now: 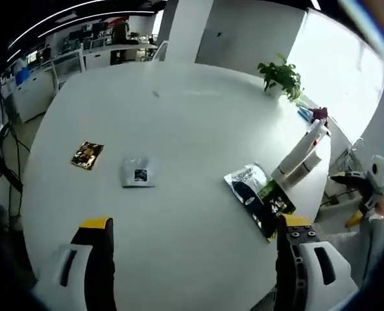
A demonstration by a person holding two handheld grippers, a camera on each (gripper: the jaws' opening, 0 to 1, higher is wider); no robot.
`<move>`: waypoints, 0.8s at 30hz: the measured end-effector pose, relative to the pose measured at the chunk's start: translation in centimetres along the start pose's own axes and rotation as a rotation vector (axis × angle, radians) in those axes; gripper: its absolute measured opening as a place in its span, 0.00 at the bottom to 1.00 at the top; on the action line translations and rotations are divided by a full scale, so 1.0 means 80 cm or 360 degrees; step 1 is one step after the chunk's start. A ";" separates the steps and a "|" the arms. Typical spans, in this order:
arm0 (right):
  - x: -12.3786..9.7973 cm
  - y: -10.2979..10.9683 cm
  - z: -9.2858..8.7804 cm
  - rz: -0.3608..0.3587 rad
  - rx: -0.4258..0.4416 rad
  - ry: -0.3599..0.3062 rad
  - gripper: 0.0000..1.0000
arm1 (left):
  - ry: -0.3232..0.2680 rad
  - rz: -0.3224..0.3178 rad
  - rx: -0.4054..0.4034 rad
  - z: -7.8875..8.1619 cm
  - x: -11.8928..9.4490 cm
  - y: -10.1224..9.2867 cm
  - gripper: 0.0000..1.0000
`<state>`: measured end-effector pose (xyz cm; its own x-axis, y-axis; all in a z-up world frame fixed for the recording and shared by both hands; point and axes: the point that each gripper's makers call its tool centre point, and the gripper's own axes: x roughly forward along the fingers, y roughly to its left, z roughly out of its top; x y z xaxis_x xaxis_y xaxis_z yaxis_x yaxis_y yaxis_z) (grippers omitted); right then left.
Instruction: Arrange the skincare products in the storage area until every visible bottle or jar stands upright without overlapping.
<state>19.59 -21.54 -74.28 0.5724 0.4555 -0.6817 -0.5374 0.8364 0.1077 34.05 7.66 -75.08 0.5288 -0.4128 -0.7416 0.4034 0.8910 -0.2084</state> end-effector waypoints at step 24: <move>0.003 -0.005 -0.003 -0.0029 0.0030 0.0033 0.95 | 0.0344 0.0226 0.0123 0.021 0.086 0.079 0.76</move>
<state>19.83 -21.85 -74.69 0.5690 0.4340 -0.6985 -0.5153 0.8501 0.1085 41.48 10.13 -80.45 0.4158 -0.2274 -0.8806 0.3967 0.9166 -0.0494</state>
